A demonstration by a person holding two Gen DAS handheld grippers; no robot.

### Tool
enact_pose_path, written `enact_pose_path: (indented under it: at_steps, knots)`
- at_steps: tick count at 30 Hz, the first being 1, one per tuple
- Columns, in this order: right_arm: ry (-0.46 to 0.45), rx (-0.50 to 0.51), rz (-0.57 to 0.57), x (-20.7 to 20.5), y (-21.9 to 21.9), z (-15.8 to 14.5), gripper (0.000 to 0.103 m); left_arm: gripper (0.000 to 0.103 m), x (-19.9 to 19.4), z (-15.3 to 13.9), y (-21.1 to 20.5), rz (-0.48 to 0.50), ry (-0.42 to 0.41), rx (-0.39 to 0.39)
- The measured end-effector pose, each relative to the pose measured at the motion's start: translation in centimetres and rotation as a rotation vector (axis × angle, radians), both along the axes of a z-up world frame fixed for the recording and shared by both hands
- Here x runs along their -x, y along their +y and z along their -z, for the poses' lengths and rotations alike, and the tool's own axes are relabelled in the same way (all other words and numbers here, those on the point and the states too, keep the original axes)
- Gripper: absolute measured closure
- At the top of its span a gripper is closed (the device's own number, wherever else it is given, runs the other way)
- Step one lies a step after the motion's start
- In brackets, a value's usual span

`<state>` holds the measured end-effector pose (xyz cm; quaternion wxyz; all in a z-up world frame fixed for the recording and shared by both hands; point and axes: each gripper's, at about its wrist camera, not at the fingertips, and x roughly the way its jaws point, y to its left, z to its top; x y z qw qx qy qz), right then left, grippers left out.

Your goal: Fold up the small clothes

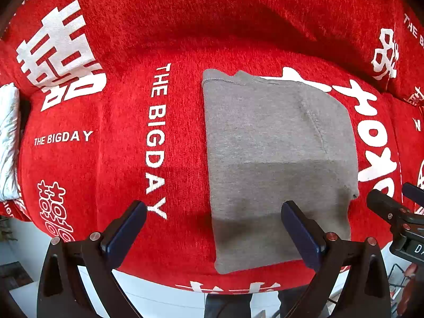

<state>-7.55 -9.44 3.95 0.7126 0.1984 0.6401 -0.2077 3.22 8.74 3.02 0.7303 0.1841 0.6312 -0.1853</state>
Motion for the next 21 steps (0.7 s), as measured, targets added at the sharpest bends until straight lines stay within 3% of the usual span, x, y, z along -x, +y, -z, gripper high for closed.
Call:
enact_pose_path:
  at_steps: [21]
  knots:
    - [0.001, 0.001, -0.003, -0.13, 0.24, 0.05, 0.000, 0.001, 0.17, 0.41, 0.09, -0.001, 0.007, -0.010]
